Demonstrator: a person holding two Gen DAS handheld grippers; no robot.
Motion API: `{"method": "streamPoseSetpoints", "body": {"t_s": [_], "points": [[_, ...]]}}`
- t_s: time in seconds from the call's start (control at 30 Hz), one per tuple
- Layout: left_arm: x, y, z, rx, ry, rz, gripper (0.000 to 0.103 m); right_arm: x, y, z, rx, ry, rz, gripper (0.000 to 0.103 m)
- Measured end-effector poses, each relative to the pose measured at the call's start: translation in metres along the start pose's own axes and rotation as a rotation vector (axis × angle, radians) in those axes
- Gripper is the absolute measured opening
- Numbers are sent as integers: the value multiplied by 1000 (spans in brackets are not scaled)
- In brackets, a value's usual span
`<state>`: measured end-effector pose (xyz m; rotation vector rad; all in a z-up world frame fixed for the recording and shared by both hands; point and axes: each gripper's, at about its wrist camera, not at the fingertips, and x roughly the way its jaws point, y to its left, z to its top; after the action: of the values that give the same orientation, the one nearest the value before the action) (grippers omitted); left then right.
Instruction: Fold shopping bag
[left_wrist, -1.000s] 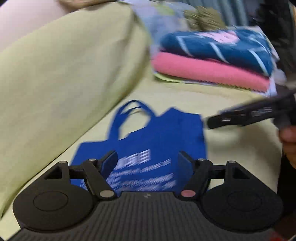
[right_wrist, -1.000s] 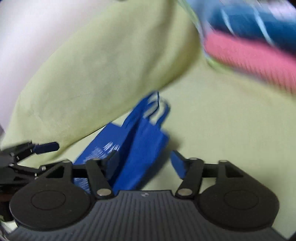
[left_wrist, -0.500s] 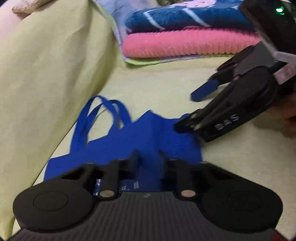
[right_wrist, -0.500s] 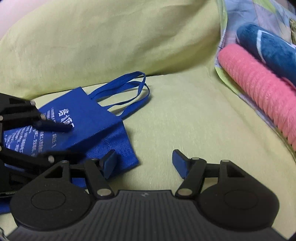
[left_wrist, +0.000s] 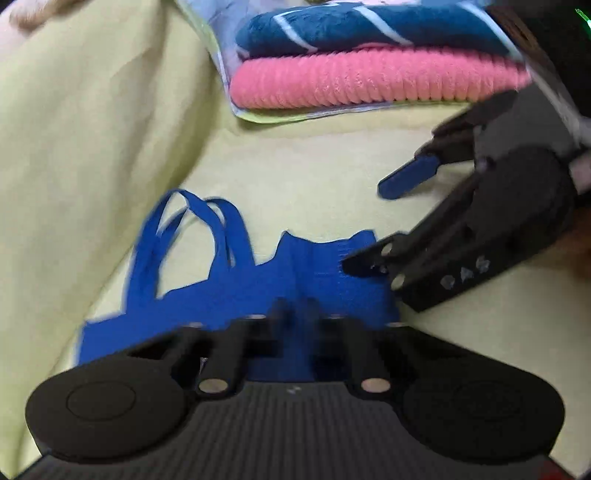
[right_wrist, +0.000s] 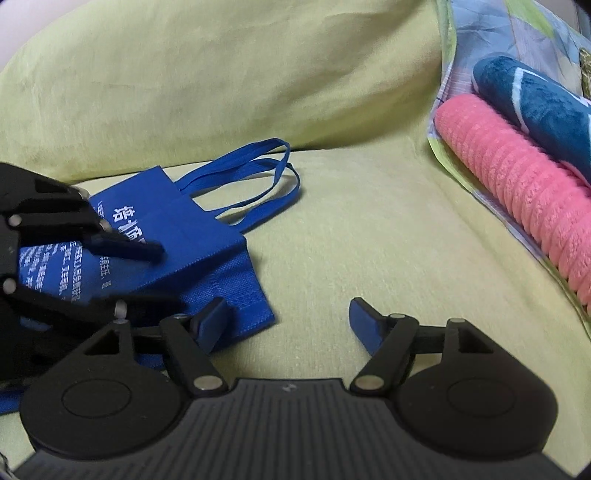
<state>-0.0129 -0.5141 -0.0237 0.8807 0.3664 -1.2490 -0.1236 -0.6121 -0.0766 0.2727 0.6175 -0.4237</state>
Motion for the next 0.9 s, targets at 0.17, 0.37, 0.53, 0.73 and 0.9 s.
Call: {"method": "streamPoseSetpoints", "body": {"t_s": [0.17,0.37,0.53,0.73,0.9], "points": [[-23,-11,-9,29,-96,65,0,-1,-2,-1,6,-2,-21,72],[-31,-40,-24,192,-143,84,0,-3,-3,-3,2,-3,-55,75],[-26,-52,-30,250,-130,67,0,-4,-3,-5,7,-5,-70,80],[-25,-55,-32,305,-124,54,0,-8,-5,-5,34,-12,-72,82],[-26,-58,-36,355,-136,58,0,-31,-15,-3,148,-134,-26,74]]}}
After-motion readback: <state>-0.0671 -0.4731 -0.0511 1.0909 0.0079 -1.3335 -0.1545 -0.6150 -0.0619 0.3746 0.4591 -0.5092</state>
